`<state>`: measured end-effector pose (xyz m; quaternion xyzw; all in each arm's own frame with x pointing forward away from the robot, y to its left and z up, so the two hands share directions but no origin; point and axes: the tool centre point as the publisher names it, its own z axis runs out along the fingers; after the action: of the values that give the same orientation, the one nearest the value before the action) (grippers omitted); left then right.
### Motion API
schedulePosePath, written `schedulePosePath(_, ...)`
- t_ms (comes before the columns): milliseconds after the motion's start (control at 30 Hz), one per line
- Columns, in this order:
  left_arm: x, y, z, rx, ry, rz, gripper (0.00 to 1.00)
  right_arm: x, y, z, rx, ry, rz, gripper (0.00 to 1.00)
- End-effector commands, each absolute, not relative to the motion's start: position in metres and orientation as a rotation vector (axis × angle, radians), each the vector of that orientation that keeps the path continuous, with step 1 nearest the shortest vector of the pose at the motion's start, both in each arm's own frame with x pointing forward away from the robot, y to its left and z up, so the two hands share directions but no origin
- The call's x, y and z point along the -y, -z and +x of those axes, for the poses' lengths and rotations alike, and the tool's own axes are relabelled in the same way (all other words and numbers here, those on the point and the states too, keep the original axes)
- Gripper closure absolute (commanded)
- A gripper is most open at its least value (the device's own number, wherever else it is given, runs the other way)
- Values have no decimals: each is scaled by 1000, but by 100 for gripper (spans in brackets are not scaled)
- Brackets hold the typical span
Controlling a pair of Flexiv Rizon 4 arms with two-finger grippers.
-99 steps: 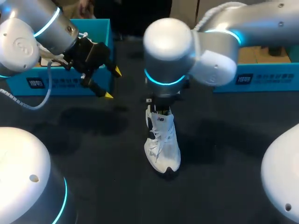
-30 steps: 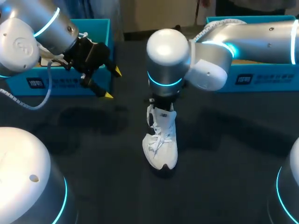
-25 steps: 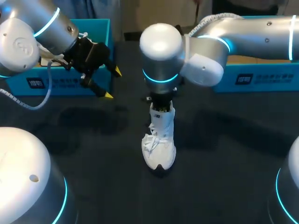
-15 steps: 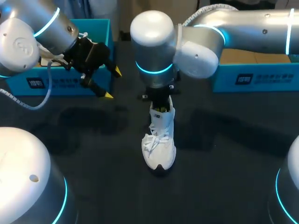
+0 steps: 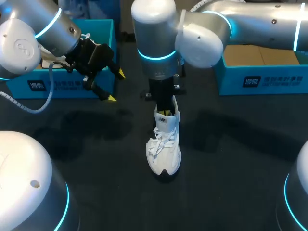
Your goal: Take the shoe out of the shoebox, open the shoe tongue, remove and reinsert the insole, then place the shoe into the shoebox
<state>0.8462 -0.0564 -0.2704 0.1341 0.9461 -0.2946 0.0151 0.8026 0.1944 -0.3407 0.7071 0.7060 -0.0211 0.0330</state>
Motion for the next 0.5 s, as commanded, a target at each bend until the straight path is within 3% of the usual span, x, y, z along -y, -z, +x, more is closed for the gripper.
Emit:
schedulePosePath(33,56,271,845,-2943,914,418,0,-191,342,799,-2181,72,2188,100)
schedulePosePath(500,56,271,845,-2943,914,418,0,-195,338,782,-2265,178,2251,100)
